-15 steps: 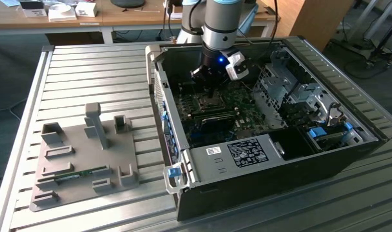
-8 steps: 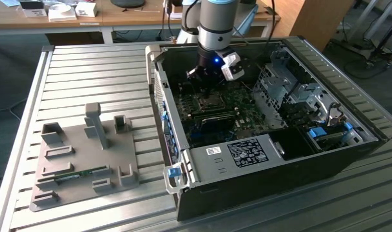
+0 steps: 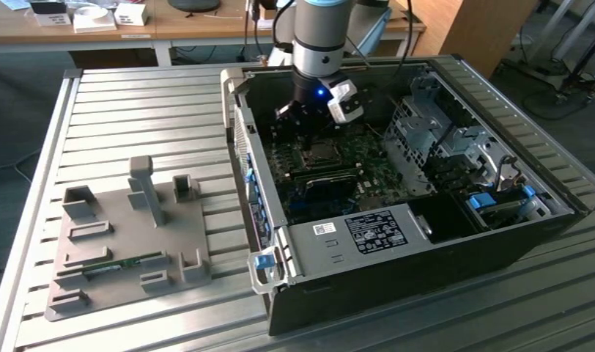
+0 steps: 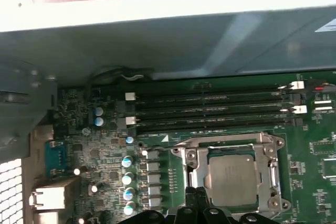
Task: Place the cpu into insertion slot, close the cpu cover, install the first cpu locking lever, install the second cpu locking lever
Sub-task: 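Install the first cpu locking lever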
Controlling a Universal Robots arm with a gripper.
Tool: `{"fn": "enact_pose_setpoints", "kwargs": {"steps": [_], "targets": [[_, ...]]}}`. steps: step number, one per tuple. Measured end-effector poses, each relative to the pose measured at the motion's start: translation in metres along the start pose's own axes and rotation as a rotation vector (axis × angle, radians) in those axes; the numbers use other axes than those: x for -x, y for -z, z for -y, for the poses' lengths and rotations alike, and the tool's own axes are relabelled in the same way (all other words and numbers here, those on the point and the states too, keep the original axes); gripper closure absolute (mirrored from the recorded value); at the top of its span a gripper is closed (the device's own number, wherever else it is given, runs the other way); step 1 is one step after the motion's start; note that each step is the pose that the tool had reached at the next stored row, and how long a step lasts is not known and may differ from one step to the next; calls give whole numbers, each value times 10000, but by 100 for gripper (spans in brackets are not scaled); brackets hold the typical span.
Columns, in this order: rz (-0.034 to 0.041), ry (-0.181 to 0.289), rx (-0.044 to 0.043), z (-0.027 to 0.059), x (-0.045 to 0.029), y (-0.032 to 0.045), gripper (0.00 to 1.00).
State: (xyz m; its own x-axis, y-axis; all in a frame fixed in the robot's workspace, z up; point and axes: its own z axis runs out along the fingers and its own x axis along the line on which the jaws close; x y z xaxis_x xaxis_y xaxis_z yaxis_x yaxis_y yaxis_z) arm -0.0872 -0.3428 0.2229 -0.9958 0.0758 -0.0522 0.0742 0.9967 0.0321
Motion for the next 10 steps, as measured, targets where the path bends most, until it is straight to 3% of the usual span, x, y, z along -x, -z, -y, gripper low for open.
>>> {"fn": "enact_pose_setpoints", "kwargs": {"steps": [5,10], "targets": [[-2,1,-2,1,-2,14,89],[0,0,0,-2,2,85,89]]}}
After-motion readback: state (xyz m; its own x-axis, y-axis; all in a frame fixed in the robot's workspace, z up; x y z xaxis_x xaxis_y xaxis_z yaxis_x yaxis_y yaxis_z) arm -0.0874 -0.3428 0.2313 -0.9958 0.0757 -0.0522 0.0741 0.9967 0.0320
